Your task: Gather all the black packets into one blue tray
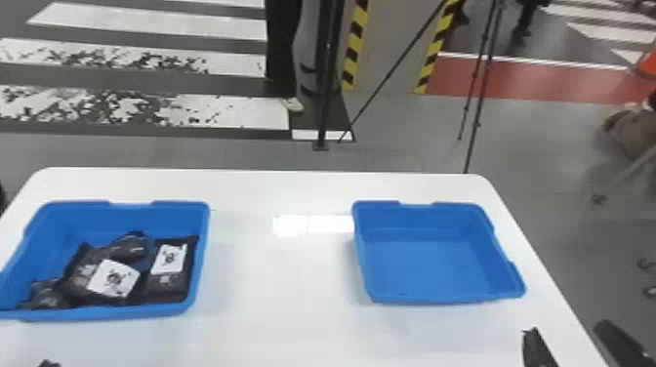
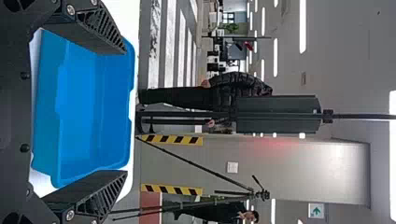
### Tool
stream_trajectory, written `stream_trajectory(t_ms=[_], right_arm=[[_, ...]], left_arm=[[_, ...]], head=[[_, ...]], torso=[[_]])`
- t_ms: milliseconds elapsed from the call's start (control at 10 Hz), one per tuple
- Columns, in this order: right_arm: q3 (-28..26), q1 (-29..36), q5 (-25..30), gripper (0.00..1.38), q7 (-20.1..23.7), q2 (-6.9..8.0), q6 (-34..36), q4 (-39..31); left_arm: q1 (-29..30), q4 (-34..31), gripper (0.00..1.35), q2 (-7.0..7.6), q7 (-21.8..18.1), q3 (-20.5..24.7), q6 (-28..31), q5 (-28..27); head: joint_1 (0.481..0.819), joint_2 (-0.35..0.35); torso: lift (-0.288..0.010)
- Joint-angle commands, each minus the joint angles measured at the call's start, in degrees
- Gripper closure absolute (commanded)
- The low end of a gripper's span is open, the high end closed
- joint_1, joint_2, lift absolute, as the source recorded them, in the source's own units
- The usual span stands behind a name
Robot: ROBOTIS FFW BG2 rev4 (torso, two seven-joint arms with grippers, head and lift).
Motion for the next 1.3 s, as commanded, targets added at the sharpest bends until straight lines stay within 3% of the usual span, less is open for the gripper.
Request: stream_trajectory(t_ms=[0, 1200], right_arm=[[0.0, -0.1, -0.3, 0.11, 0.0, 0.14, 0.0, 0.2], [0.9, -0.1, -2.0, 0.11, 0.1, 0.14, 2.1, 1.2]], left_arm=[[-0.2, 0.0, 0.36, 0.08, 0.0, -0.2, 0.8, 0.0], [-1.2, 0.0, 0.37, 0.78, 0.0, -0.8, 2.5, 0.0]], head=[[0.695, -0.167], [0.695, -0.180]], torso=[[-0.110], [-0.110]])
